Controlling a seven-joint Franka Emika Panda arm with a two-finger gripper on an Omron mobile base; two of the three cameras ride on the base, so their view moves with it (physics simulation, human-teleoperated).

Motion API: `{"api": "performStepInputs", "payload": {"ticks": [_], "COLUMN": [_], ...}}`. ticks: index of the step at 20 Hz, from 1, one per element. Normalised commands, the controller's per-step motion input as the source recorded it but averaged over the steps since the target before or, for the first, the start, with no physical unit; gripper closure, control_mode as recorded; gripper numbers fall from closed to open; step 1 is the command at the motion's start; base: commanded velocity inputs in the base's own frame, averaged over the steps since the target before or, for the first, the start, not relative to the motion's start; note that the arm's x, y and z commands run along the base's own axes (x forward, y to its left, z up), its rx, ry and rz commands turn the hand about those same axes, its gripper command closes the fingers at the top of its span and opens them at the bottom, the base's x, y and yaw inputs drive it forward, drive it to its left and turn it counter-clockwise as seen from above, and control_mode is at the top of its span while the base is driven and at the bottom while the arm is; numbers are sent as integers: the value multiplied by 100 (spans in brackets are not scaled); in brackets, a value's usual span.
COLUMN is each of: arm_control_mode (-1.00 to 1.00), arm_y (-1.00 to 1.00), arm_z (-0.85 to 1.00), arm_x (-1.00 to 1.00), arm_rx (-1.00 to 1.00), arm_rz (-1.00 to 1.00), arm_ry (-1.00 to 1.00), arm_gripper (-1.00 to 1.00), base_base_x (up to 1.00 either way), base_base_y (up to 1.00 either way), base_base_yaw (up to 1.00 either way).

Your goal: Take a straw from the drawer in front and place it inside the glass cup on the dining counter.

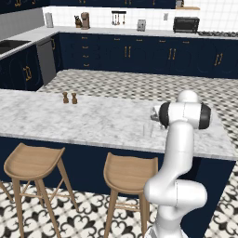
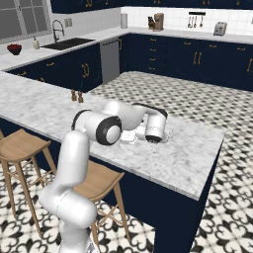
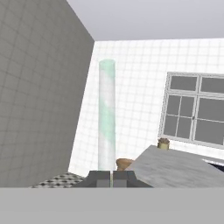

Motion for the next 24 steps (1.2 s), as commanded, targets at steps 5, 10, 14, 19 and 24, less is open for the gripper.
{"api": "performStepInputs", "payload": {"ticks": [5, 10, 14, 19, 24], "arm_control_mode": [-100, -100, -100, -100, -100], "arm_y": [0, 0, 0, 0, 10], "arm_z": [-6, -12, -9, -9, -2], "arm_x": [2, -5, -11, -29, -23], "arm_rx": [0, 0, 0, 0, 0], "arm_rz": [0, 0, 0, 0, 0], "arm_ry": [-2, -4, -1, -1, -1], "arm_gripper": [100, 100, 100, 100, 100], "base_base_x": [0, 0, 0, 0, 0], "base_base_y": [0, 0, 0, 0, 0], "base_base_yaw": [0, 0, 0, 0, 0]}}
